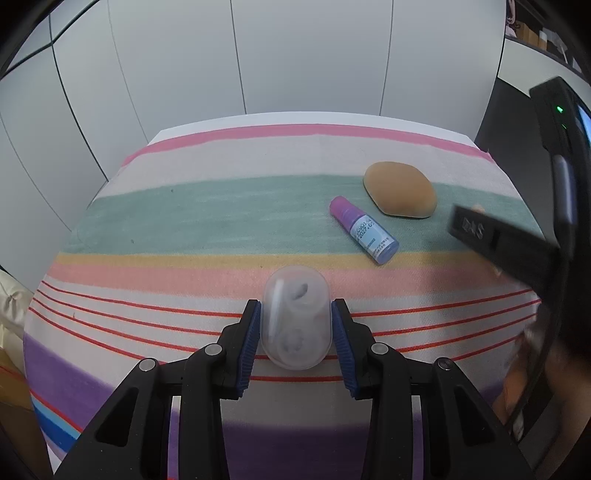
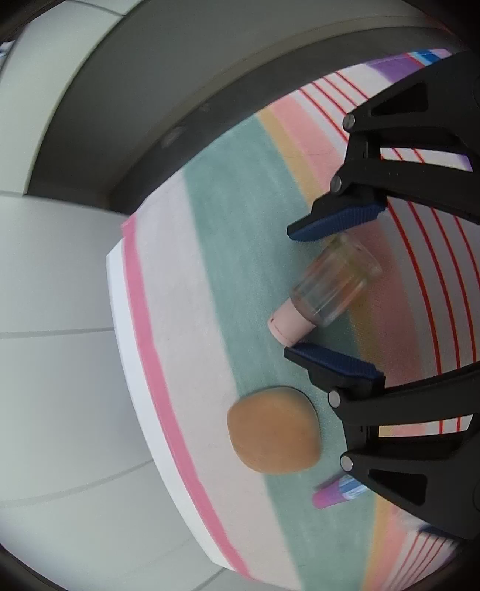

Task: Organize objects
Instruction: 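Grasp the clear pink-capped bottle with the right tool while the left tool grasps the clear case, then lift and carry the pink-capped bottle and clear case over the box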

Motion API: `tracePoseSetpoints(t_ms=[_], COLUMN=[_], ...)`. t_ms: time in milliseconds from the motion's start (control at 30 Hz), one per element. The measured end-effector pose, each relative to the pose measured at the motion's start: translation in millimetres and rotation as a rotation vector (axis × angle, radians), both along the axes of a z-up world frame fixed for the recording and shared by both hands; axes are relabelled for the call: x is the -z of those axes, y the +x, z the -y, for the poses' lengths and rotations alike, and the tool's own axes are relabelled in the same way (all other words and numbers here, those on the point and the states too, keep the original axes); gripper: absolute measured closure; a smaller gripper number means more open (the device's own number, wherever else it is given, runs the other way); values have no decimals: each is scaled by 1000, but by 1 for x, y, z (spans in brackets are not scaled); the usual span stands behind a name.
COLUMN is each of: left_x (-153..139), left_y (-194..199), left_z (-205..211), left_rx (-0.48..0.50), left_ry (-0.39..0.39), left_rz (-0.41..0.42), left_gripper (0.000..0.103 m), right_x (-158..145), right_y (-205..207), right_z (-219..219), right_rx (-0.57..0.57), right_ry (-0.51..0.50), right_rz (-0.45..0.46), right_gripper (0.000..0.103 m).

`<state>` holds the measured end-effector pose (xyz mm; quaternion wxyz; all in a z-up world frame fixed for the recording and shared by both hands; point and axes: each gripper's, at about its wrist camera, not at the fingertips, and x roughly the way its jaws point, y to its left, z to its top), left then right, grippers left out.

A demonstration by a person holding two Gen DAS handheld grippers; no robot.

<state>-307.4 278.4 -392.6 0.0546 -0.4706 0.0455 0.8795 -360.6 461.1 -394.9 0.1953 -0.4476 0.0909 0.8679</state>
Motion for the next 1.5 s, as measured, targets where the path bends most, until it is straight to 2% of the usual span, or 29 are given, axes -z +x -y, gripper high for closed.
tracePoseSetpoints(t_ms=[33, 67, 300, 633, 767, 933, 1100, 1167, 1300, 1500], left_x=[0, 0, 1, 1, -2, -19, -67, -97, -155, -233], left_y=[-1, 0, -3, -4, -10, -17, -27, -30, -29, -18], left_z=[1, 0, 3, 4, 8, 17, 20, 18, 20, 26], left_rx=[0, 1, 8, 3, -49, -89, -98, -85, -69, -83], left_ry=[1, 2, 7, 15, -8, -10, -23, -36, -10, 25], left_rz=[0, 0, -1, 1, 25, 9, -45, -90, -132, -128], left_gripper=[64, 64, 64, 64, 64, 64, 64, 64, 64, 64], right_x=[-1, -2, -4, -4, -7, -21, -58, -78, -122, -188], right_y=[3, 5, 14, 22, 23, 27, 32, 37, 42, 54], right_z=[1, 3, 5, 8, 7, 7, 3, 3, 1, -1], right_rx=[-27, -49, -124, -153, -163, -180, -199, -199, -215, -216], right_ry=[10, 21, 23, 10, -12, 0, 8, 9, -16, -34], right_rz=[-14, -17, -19, -21, -9, -6, -30, -45, -82, -114], right_gripper=[68, 73, 73, 74, 74, 74, 74, 74, 74, 74])
